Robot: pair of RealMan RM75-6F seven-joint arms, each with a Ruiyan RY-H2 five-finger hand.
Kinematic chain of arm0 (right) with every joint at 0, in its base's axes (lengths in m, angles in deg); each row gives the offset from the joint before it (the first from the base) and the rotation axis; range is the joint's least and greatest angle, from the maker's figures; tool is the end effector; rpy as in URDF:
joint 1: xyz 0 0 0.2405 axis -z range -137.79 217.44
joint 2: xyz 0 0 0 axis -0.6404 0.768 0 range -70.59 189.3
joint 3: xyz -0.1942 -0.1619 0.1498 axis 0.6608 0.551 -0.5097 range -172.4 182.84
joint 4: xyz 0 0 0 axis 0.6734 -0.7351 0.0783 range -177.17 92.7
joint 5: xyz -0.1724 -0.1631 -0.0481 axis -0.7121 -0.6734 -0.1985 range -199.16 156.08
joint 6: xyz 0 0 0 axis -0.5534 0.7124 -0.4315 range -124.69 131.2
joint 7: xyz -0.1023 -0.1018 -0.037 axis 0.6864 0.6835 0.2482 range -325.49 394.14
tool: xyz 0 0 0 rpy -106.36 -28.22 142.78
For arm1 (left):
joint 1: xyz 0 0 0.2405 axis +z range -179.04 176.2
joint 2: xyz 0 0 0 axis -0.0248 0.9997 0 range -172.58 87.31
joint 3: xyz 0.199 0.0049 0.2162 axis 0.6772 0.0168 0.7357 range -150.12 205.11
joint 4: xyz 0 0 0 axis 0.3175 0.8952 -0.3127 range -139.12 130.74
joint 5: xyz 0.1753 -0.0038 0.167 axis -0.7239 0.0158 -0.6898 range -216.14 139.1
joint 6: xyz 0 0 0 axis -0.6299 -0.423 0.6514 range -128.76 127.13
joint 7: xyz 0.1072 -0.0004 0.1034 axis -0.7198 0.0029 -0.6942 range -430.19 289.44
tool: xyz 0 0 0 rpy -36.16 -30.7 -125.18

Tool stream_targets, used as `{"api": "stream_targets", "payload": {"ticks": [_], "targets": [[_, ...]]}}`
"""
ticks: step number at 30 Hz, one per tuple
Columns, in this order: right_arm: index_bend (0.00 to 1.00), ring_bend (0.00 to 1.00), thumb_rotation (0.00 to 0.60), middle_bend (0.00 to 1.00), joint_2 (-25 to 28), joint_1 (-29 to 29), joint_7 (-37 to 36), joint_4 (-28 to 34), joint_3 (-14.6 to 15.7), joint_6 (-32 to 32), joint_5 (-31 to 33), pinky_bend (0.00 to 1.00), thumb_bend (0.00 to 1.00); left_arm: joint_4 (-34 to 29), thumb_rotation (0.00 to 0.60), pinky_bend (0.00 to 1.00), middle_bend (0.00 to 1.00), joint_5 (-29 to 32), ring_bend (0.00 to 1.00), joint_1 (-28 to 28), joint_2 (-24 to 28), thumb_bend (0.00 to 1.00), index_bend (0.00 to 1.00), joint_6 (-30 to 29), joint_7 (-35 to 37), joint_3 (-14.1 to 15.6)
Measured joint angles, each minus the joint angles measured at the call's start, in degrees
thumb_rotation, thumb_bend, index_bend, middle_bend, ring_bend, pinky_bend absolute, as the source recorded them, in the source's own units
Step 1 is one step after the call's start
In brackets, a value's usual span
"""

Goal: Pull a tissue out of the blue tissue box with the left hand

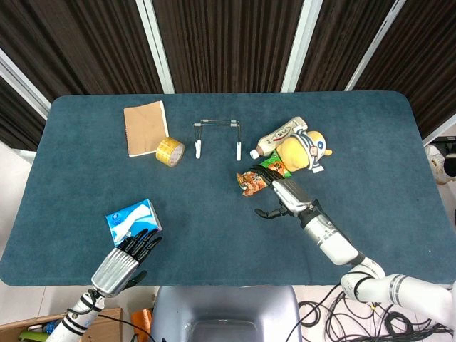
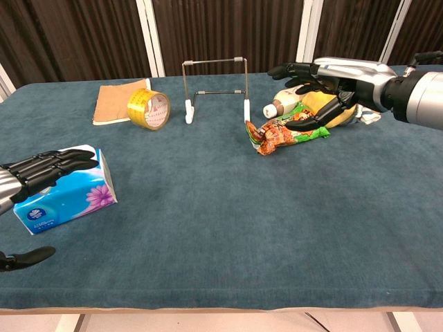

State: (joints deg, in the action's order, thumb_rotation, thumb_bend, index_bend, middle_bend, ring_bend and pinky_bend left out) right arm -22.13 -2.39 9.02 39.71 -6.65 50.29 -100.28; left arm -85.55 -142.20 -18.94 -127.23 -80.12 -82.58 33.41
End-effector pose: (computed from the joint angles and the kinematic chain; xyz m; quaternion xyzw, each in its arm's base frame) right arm -0.1829 -0.4008 -0.0104 0.6631 -0.5354 0.4574 0.2539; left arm -0.2765 0.2062 -0.0151 -0.7745 -0.2583 -0.4184 0.3980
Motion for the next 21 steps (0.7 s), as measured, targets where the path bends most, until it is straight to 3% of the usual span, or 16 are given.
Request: {"api": "stream_targets", "payload": {"ticks": [17, 21], "targets": [[0.00, 0.00, 0.600, 0.01, 2.0, 0.1, 0.7, 1.0, 0.8, -0.3, 1.4, 0.07, 0.22, -1.3, 0.600, 0.29, 0.11, 1.9, 0.07, 0.7, 1.4, 0.27, 0.09, -0.9, -1.4, -1.0], [0.00, 0.00, 0.600, 0.01, 3.5, 1.2, 0.4, 1.7, 1.6, 1.1, 0.3, 0.07, 0.22, -1.9, 0.600, 0.29, 0.19, 3.5, 0.15, 1.4, 2.5, 0.27, 0.10, -1.6, -1.4, -1.6]]}}
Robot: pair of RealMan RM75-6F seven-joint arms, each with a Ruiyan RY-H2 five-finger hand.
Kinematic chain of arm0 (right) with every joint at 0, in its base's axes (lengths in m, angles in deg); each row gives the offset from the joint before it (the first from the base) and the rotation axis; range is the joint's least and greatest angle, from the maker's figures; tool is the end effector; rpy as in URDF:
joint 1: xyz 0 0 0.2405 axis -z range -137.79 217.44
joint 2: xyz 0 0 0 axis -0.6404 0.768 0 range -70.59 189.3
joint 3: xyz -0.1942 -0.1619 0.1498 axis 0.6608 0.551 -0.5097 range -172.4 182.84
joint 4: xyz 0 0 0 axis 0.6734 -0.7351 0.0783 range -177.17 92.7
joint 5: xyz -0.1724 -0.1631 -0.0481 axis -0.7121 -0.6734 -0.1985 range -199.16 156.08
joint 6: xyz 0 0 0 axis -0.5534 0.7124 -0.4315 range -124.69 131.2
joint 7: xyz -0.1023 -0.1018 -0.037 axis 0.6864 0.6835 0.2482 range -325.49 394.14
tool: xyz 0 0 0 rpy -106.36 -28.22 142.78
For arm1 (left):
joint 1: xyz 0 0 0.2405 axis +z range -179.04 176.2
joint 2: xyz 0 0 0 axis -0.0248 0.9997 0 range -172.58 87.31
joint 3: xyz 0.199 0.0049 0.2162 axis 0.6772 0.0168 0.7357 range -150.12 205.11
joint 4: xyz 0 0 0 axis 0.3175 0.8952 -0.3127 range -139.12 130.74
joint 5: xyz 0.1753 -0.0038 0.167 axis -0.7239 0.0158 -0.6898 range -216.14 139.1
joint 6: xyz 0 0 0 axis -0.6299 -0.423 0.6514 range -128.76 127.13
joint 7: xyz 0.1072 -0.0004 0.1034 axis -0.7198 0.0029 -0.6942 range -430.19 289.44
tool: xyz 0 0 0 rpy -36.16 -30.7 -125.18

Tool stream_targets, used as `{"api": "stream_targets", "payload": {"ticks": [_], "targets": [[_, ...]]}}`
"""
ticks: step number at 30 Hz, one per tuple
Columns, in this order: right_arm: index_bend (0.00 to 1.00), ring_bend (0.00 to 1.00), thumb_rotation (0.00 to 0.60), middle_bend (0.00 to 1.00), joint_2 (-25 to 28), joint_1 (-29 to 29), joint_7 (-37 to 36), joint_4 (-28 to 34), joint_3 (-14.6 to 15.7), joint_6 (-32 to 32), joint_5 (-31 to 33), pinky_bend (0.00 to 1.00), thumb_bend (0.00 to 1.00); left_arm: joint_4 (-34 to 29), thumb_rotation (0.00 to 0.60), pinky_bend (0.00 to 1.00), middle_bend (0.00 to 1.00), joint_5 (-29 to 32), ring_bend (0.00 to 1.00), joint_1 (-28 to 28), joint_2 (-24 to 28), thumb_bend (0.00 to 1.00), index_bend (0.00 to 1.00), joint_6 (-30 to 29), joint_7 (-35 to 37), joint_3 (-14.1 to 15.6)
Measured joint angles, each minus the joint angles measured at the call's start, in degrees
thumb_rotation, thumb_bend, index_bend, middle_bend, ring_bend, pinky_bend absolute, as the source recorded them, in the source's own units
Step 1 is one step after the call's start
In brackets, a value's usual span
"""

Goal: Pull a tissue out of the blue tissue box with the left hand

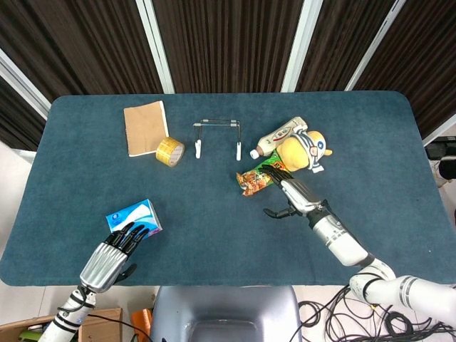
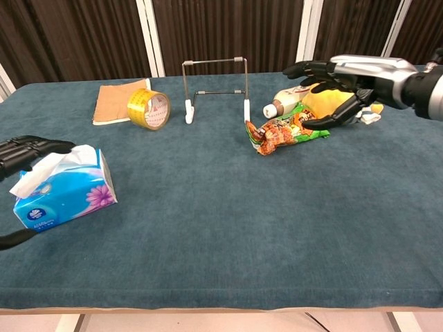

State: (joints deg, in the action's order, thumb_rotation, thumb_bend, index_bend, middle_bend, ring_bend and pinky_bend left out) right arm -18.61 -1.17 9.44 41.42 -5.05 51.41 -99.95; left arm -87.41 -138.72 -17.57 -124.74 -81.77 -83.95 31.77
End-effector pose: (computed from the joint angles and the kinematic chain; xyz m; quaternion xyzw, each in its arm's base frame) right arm -0.2007 -0.3958 0.0089 0.6644 -0.5319 0.4476 0.2745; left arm -0.2868 0.2126 0.0074 -0.7505 -0.2656 -0.4108 0.4443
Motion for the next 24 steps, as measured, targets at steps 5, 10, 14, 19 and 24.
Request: {"api": "stream_targets", "payload": {"ticks": [5, 10, 14, 19, 24], "targets": [[0.00, 0.00, 0.600, 0.01, 2.2, 1.9, -2.7, 0.8, 1.3, 3.1, -3.1, 0.07, 0.22, -0.8, 0.600, 0.35, 0.38, 3.7, 0.36, 0.9, 0.7, 0.27, 0.12, -0.5, -0.8, -1.8], [0.00, 0.00, 0.600, 0.01, 5.2, 5.2, -5.3, 1.7, 4.2, 9.8, -9.2, 0.07, 0.22, -1.8, 0.600, 0.60, 0.59, 10.0, 0.61, 1.8, 0.7, 0.27, 0.15, -0.3, -4.0, -4.8], [0.00, 0.00, 0.600, 0.01, 7.3, 8.8, -4.1, 2.0, 7.2, 16.7, -14.1, 0.07, 0.22, -4.7, 0.600, 0.71, 0.71, 14.8, 0.73, 2.6, 0.7, 0.27, 0.18, -0.2, -7.5, -6.9], [0.00, 0.00, 0.600, 0.01, 8.9, 12.6, 0.4, 2.0, 10.1, 21.8, -17.5, 0.07, 0.22, -6.6, 0.600, 0.88, 0.90, 16.7, 0.91, 3.4, 0.7, 0.27, 0.25, -0.7, -10.0, -8.1], [0.00, 0.00, 0.600, 0.01, 8.9, 18.1, 10.2, 0.5, 12.5, 27.0, -18.1, 0.07, 0.22, -9.5, 0.600, 1.00, 1.00, 18.2, 1.00, 4.1, -0.8, 0.27, 0.35, -2.5, -12.7, -9.0]]}}
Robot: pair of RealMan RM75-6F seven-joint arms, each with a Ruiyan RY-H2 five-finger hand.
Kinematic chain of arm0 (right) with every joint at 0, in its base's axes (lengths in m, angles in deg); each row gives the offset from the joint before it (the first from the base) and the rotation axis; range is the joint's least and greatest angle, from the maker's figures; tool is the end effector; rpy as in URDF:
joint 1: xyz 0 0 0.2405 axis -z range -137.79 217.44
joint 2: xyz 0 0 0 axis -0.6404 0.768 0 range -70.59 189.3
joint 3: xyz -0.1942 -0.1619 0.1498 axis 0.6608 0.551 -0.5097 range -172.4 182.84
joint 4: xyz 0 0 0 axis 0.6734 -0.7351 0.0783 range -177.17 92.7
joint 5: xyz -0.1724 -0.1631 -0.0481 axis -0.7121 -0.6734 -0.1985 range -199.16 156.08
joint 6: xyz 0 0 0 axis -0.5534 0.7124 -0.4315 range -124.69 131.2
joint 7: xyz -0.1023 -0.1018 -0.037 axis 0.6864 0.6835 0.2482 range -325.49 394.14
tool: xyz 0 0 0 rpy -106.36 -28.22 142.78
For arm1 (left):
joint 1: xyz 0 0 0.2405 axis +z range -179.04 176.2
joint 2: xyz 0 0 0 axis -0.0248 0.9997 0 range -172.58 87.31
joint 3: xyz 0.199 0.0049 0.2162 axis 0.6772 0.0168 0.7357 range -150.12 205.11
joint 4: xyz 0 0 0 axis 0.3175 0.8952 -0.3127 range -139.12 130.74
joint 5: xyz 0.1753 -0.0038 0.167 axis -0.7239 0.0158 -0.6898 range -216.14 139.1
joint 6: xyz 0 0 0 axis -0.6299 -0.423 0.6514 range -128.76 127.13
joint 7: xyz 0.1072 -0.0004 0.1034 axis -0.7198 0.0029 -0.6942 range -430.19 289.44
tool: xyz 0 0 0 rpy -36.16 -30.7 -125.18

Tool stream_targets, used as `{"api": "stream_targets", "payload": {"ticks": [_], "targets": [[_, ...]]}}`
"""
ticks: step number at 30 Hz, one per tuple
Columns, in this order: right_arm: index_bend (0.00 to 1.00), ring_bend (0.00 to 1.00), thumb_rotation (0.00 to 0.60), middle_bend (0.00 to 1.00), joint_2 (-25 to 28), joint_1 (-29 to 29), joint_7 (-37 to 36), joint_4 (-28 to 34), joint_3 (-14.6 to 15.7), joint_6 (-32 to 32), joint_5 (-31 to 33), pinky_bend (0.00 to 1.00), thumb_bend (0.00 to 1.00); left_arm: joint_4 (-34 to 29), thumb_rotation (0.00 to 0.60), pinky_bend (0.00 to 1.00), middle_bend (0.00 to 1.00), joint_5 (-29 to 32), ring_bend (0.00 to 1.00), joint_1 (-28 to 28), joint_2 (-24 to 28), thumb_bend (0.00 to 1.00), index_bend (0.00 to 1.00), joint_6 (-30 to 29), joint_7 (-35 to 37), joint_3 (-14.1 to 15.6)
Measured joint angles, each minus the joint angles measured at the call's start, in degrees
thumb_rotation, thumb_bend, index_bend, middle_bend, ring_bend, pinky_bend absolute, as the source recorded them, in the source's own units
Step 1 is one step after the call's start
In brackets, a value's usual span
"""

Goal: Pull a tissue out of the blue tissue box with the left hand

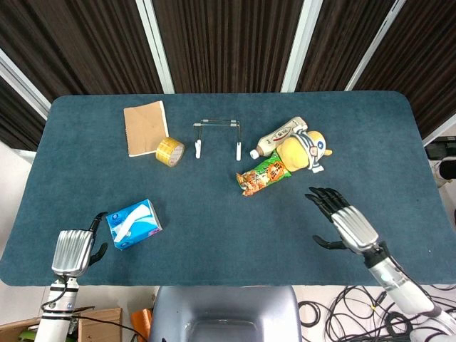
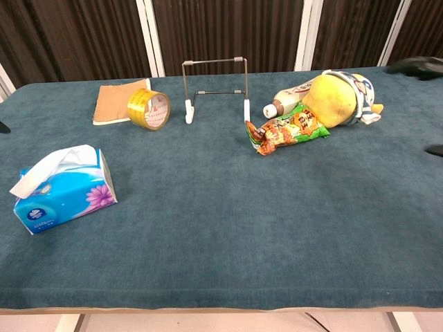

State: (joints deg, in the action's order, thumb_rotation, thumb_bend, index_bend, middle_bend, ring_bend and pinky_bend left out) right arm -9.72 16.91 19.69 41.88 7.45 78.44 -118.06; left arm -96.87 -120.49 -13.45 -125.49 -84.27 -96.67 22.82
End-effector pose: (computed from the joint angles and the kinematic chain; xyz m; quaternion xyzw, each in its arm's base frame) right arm -0.3062 -0.2728 0.0830 0.7162 -0.3785 0.4420 0.3853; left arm -0.2887 0.2325 0.0330 -0.6321 -0.3345 -0.3707 0.5926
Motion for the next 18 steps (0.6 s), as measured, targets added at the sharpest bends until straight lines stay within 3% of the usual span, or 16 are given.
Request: {"api": "stream_targets", "payload": {"ticks": [6, 18], "targets": [[0.00, 0.00, 0.600, 0.01, -0.4, 8.0, 7.6, -2.0, 3.2, 7.1, -0.4, 0.07, 0.22, -1.1, 0.600, 1.00, 1.00, 1.7, 1.00, 0.5, -3.2, 0.27, 0.37, -1.2, -2.1, -0.8], [0.00, 0.00, 0.600, 0.01, -0.6, 12.0, 13.5, -1.9, 6.1, 9.0, -3.2, 0.07, 0.22, -0.3, 0.600, 1.00, 1.00, 9.2, 1.00, -1.2, -7.2, 0.27, 0.37, 1.8, -7.3, -3.3]]}}
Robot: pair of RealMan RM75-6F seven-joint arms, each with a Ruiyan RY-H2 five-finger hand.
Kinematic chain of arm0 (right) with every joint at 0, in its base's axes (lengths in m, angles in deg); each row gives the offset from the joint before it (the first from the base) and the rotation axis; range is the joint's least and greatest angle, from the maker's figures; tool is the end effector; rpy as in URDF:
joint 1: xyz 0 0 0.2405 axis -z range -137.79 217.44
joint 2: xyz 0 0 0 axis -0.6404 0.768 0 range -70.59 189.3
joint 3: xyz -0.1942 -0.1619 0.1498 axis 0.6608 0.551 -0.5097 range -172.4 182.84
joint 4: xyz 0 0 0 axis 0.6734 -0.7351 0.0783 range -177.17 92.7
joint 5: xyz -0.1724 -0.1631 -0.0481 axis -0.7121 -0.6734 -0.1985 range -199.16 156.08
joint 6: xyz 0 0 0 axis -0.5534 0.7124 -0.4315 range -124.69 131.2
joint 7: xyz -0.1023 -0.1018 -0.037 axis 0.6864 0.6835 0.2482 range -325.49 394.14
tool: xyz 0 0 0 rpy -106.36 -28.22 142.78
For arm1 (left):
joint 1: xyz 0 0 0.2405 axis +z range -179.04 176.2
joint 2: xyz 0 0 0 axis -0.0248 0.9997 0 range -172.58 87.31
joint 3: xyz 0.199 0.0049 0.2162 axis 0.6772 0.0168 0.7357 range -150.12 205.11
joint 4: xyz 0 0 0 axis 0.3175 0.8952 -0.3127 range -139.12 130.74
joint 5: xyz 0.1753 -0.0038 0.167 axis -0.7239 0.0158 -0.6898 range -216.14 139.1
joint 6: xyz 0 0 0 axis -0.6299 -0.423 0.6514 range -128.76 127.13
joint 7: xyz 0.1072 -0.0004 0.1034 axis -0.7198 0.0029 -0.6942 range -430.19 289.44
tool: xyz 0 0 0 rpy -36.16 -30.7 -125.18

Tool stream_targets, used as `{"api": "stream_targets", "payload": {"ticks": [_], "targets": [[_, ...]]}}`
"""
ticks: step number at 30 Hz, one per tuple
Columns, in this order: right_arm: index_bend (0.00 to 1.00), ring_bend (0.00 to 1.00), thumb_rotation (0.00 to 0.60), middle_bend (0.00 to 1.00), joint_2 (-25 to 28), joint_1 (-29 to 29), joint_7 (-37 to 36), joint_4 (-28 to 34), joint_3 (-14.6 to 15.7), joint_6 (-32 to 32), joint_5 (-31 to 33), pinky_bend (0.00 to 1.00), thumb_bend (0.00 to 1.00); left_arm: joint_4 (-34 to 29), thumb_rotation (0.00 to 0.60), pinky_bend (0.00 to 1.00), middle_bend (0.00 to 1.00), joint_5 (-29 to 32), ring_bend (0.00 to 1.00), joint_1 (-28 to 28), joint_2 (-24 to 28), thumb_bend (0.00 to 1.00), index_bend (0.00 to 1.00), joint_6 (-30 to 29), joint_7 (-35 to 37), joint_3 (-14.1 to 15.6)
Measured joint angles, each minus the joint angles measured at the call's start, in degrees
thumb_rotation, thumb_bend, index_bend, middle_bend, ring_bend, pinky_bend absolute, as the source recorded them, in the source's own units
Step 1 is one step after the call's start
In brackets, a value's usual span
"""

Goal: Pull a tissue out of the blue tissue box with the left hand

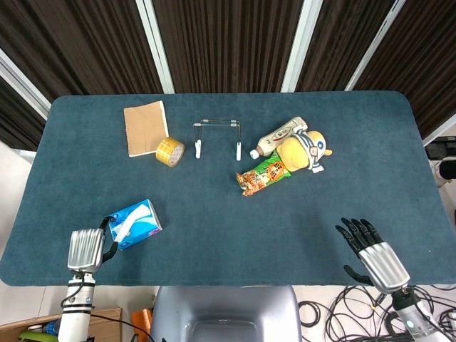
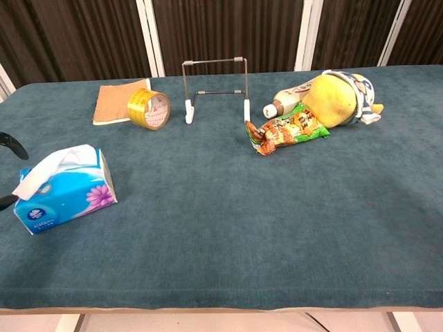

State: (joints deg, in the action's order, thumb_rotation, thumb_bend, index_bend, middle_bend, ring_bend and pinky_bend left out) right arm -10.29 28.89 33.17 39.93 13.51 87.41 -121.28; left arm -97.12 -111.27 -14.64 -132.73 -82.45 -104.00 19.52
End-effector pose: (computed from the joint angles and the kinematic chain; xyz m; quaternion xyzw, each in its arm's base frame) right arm -0.3541 -0.1777 0.0869 0.7322 -0.3380 0.3706 0.4608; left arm -0.2748 0.2456 -0.0037 -0.6048 -0.3851 -0.3391 0.6091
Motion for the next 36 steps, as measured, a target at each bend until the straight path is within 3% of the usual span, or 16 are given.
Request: {"api": "stream_targets", "payload": {"ticks": [8, 22, 36], "targets": [[0.00, 0.00, 0.600, 0.01, 0.0, 1.2, 1.2, -0.1, 0.8, 1.0, -2.3, 0.07, 0.22, -1.2, 0.600, 1.00, 1.00, 2.2, 1.00, -0.6, 0.2, 0.27, 0.38, 1.0, -0.1, -0.6], [0.00, 0.00, 0.600, 0.01, 0.0, 1.1, 2.2, -0.2, 0.0, -1.0, -1.8, 0.07, 0.22, -5.8, 0.600, 1.00, 1.00, 0.9, 1.00, -0.5, 2.8, 0.27, 0.40, 1.6, 1.5, 1.8], [0.00, 0.00, 0.600, 0.01, -0.1, 1.2, 3.1, -0.1, -0.5, -2.2, -1.4, 0.07, 0.22, 0.5, 0.600, 1.00, 1.00, 0.8, 1.00, -1.0, -1.9, 0.27, 0.53, 0.0, 4.9, 0.3]]}}
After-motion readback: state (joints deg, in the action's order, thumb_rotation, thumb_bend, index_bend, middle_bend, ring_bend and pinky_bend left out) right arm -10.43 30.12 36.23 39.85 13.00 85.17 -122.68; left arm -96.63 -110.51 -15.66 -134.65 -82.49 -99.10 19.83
